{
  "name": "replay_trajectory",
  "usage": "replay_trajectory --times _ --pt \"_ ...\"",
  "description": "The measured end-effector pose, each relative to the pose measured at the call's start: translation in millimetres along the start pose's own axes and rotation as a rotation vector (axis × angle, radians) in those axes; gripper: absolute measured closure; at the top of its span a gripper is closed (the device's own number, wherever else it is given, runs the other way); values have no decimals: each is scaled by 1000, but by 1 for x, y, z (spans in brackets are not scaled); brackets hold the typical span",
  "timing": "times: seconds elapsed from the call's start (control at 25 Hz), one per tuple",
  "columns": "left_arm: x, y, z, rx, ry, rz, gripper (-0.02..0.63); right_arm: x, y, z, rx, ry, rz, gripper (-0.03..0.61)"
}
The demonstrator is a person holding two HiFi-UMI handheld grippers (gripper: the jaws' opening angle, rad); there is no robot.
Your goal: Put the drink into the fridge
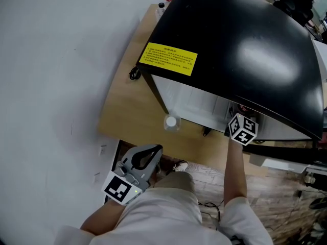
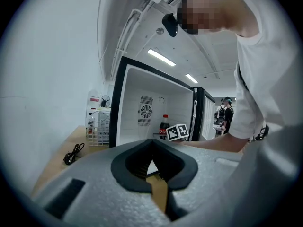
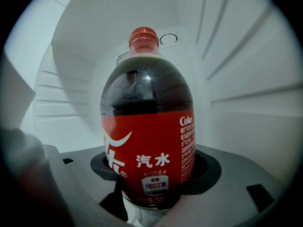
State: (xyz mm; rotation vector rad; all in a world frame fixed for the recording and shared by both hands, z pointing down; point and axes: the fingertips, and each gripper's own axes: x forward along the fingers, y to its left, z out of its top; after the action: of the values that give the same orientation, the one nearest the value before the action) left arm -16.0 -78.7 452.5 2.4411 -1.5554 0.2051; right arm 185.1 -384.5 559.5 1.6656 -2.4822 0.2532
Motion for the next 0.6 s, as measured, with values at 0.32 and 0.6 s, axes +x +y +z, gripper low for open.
replay_trajectory --times 0.32,0.6 --pt "4 -4 0 -14 -16 -14 598 -7 2 -1 0 -35 -20 273" --pt "2 -5 3 -20 -62 -40 598 -8 6 -5 -11 8 -5 256"
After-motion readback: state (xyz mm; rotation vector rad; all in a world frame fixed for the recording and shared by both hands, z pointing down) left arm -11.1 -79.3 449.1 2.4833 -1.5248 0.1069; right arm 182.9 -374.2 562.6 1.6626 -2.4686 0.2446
